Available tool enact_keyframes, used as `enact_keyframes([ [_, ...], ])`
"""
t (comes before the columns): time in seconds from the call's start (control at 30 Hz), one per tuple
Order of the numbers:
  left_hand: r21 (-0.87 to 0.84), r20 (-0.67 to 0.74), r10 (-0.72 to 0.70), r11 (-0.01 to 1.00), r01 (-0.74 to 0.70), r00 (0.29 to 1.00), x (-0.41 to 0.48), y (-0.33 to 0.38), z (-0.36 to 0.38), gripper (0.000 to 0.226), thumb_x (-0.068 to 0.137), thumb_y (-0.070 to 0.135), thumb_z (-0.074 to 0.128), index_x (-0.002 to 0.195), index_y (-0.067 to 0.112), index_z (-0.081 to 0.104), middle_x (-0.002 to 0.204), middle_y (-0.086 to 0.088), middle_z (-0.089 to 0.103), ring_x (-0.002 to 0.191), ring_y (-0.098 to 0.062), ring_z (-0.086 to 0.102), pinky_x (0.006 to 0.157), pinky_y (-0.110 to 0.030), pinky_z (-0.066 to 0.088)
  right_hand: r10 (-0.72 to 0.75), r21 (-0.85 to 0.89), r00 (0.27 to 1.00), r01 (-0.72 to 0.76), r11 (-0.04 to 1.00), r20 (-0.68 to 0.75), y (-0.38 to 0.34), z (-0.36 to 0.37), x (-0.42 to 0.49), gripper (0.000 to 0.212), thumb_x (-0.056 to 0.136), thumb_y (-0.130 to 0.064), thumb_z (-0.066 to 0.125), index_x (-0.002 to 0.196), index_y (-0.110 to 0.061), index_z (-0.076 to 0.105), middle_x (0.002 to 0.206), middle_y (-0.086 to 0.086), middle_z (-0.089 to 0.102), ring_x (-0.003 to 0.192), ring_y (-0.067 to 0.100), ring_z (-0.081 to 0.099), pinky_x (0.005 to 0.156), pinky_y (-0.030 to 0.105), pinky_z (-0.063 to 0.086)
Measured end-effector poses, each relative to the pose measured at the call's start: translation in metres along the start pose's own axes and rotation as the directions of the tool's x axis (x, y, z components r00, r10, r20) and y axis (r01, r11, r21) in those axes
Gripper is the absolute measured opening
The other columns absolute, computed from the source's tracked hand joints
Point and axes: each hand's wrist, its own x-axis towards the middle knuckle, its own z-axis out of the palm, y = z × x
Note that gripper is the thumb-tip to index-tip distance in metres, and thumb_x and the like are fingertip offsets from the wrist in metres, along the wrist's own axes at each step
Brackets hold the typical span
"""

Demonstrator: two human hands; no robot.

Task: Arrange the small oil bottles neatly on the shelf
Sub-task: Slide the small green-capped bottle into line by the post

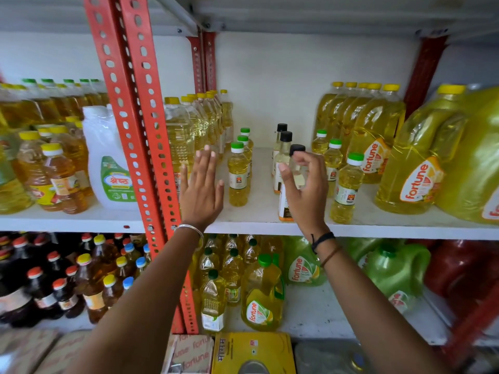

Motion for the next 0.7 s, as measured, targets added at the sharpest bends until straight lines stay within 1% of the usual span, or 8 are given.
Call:
enact_keyframes([
  [0.07, 0.085, -0.041, 0.020, 0.996, -0.016, 0.999, 0.009, -0.017, -0.011, 0.058, 0.098, 0.032, 0.026, 0.151, 0.007, 0.022, 0.159, -0.006, 0.017, 0.147, -0.015, 0.005, 0.118, -0.040, -0.008, -0.019, 0.052, 0.997, 0.016, 0.999, 0.070, -0.009, 0.016, 0.000, 0.029, 0.089, -0.035, 0.058, 0.102, -0.009, 0.057, 0.100, 0.007, 0.061, 0.094, 0.016, 0.056, 0.082, 0.021, 0.044],
  [0.2, 0.168, -0.071, 0.087, 0.983, -0.074, 0.994, 0.023, -0.049, -0.020, 0.058, 0.098, 0.033, 0.027, 0.151, 0.010, 0.022, 0.158, -0.003, 0.016, 0.147, -0.012, 0.003, 0.118, -0.041, -0.005, 0.026, 0.101, 0.980, -0.046, 0.994, 0.197, -0.014, 0.053, 0.004, 0.020, 0.091, -0.027, 0.058, 0.102, -0.011, 0.056, 0.101, 0.006, 0.061, 0.093, 0.014, 0.057, 0.080, 0.024, 0.047],
  [0.27, 0.199, -0.064, 0.159, 0.969, -0.143, 0.985, 0.024, -0.057, -0.016, 0.058, 0.098, 0.033, 0.027, 0.151, 0.011, 0.023, 0.158, -0.005, 0.021, 0.147, -0.013, 0.004, 0.118, -0.042, -0.001, 0.119, 0.099, 0.964, -0.146, 0.984, 0.237, -0.011, 0.072, 0.009, 0.025, 0.091, -0.028, 0.057, 0.110, -0.011, 0.054, 0.109, 0.007, 0.060, 0.097, 0.012, 0.056, 0.082, 0.021, 0.046],
  [0.33, 0.216, -0.077, 0.188, 0.962, -0.167, 0.979, 0.023, -0.060, -0.011, 0.057, 0.098, 0.033, 0.028, 0.152, 0.012, 0.023, 0.158, -0.005, 0.023, 0.147, -0.014, 0.007, 0.118, -0.042, 0.002, 0.232, 0.064, 0.933, -0.259, 0.964, 0.276, -0.004, 0.088, 0.016, 0.034, 0.092, -0.029, 0.056, 0.120, -0.011, 0.050, 0.121, 0.007, 0.057, 0.106, 0.011, 0.053, 0.086, 0.017, 0.041],
  [0.43, 0.225, -0.104, 0.200, 0.959, -0.173, 0.974, 0.023, -0.064, -0.006, 0.058, 0.098, 0.032, 0.028, 0.153, 0.014, 0.019, 0.158, -0.004, 0.020, 0.148, -0.016, 0.009, 0.119, -0.040, 0.001, 0.353, -0.017, 0.861, -0.373, 0.928, 0.365, 0.008, 0.107, 0.025, 0.045, 0.092, -0.027, 0.056, 0.132, -0.012, 0.041, 0.136, 0.007, 0.052, 0.118, 0.012, 0.047, 0.093, 0.022, 0.034],
  [0.53, 0.224, -0.119, 0.230, 0.954, -0.200, 0.966, 0.022, -0.065, -0.005, 0.059, 0.098, 0.033, 0.027, 0.153, 0.015, 0.015, 0.159, -0.003, 0.018, 0.148, -0.016, 0.009, 0.119, -0.041, 0.001, 0.380, -0.051, 0.811, -0.401, 0.915, 0.445, 0.014, 0.116, 0.025, 0.048, 0.089, -0.021, 0.060, 0.133, -0.014, 0.042, 0.131, 0.006, 0.058, 0.117, 0.016, 0.053, 0.091, 0.026, 0.038],
  [0.6, 0.212, -0.123, 0.232, 0.956, -0.203, 0.965, 0.023, -0.065, -0.005, 0.059, 0.098, 0.033, 0.026, 0.153, 0.015, 0.015, 0.159, -0.003, 0.017, 0.148, -0.016, 0.009, 0.119, -0.040, 0.001, 0.371, -0.084, 0.818, -0.374, 0.924, 0.441, 0.017, 0.118, 0.024, 0.048, 0.086, -0.021, 0.063, 0.130, -0.016, 0.046, 0.127, 0.005, 0.061, 0.115, 0.023, 0.056, 0.095, 0.031, 0.041],
  [0.7, 0.209, -0.129, 0.234, 0.956, -0.205, 0.963, 0.022, -0.065, -0.004, 0.059, 0.098, 0.032, 0.026, 0.153, 0.014, 0.017, 0.159, -0.002, 0.017, 0.148, -0.016, 0.008, 0.119, -0.040, 0.001, 0.389, -0.137, 0.834, -0.365, 0.921, 0.391, 0.017, 0.122, 0.025, 0.047, 0.079, -0.029, 0.071, 0.122, -0.017, 0.054, 0.120, 0.004, 0.064, 0.112, 0.024, 0.057, 0.099, 0.044, 0.044],
])
